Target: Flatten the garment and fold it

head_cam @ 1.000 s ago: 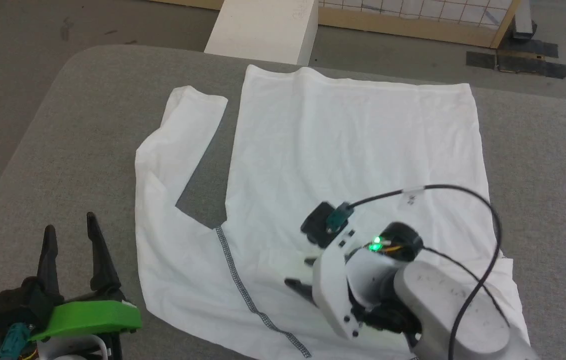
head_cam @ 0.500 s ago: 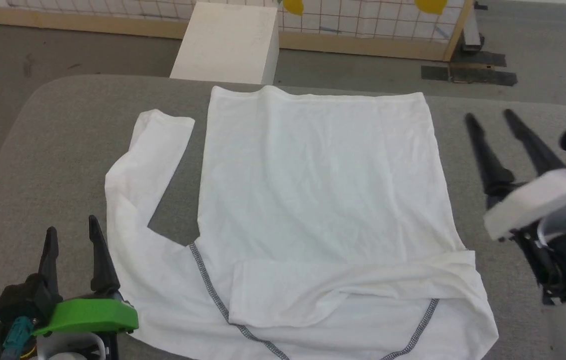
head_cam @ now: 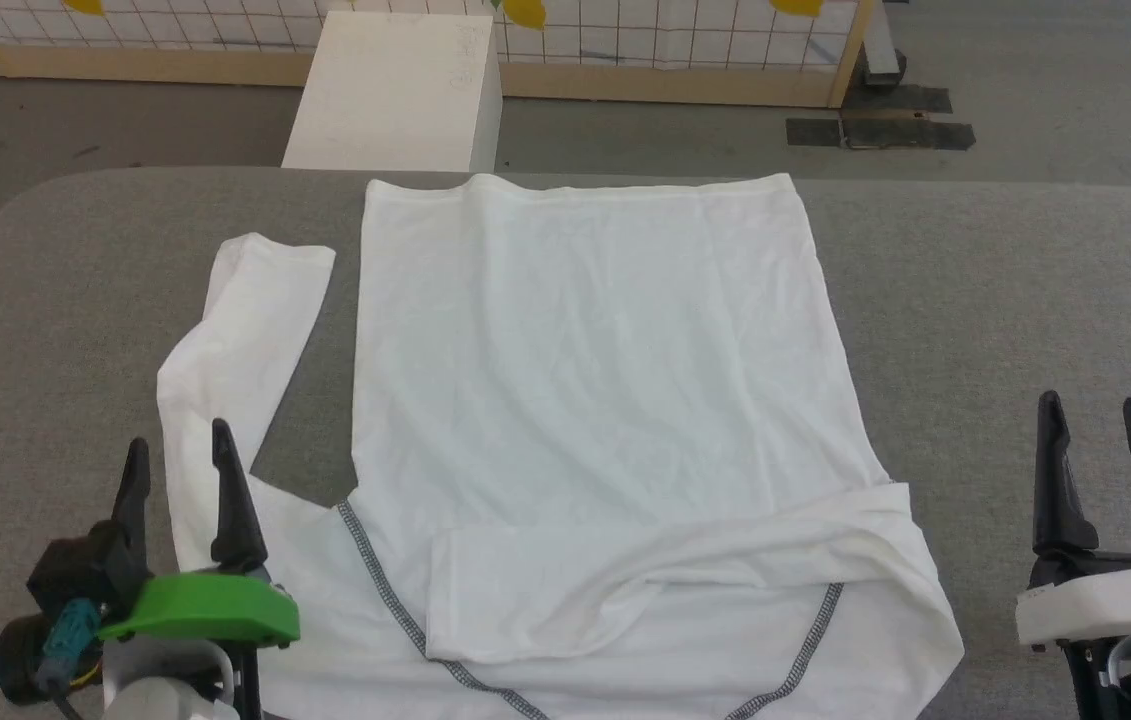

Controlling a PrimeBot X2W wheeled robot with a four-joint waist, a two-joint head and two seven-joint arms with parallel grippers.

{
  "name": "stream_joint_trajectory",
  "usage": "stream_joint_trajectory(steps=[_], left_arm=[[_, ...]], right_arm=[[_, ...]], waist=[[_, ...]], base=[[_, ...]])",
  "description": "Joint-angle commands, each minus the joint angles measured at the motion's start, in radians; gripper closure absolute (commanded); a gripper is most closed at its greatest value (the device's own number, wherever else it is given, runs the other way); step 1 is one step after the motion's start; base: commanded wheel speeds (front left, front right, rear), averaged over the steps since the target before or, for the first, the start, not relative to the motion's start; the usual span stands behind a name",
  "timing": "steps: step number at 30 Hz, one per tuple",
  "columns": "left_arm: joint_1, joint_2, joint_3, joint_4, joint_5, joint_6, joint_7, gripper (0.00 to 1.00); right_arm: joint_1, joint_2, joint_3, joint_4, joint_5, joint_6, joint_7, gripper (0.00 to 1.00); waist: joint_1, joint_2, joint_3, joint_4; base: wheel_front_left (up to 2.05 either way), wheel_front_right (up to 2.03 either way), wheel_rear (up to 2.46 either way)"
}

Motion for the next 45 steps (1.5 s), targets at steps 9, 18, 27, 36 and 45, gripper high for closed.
stream_joint_trajectory(steps=[9,18,27,36,45], left_arm=[[-0.371,0.137,-0.017,0.179,-0.035,-0.105,0.185,0.00],[-0.772,0.277,0.016,0.418,-0.149,-0.150,0.602,0.00],[-0.864,0.352,0.010,0.443,-0.230,-0.121,1.035,0.00],[-0.742,0.361,0.060,0.377,-0.273,-0.074,1.080,1.00],[-0.644,0.319,0.279,0.303,-0.376,-0.120,0.673,1.00]], right_arm=[[-0.027,0.001,0.029,-0.032,0.046,-0.001,-0.003,0.00],[-0.144,0.001,0.084,-0.108,0.025,-0.001,0.036,0.00],[-0.201,0.001,0.084,-0.156,0.016,-0.001,0.027,0.00],[-0.202,0.001,0.054,-0.186,0.001,-0.001,0.025,0.00],[-0.183,0.001,0.039,-0.156,0.010,-0.001,0.021,0.00]], waist=[[0.0000,-0.0001,0.140,0.010],[0.0000,-0.0001,0.345,-0.044],[0.0000,-0.0001,0.455,-0.092],[0.0000,-0.0001,0.463,-0.081],[0.0000,-0.0001,0.348,-0.039]], base=[[0.00,0.00,0.00],[0.00,0.00,0.00],[0.00,0.00,0.00],[0.00,0.00,0.00],[0.00,0.00,0.00]])
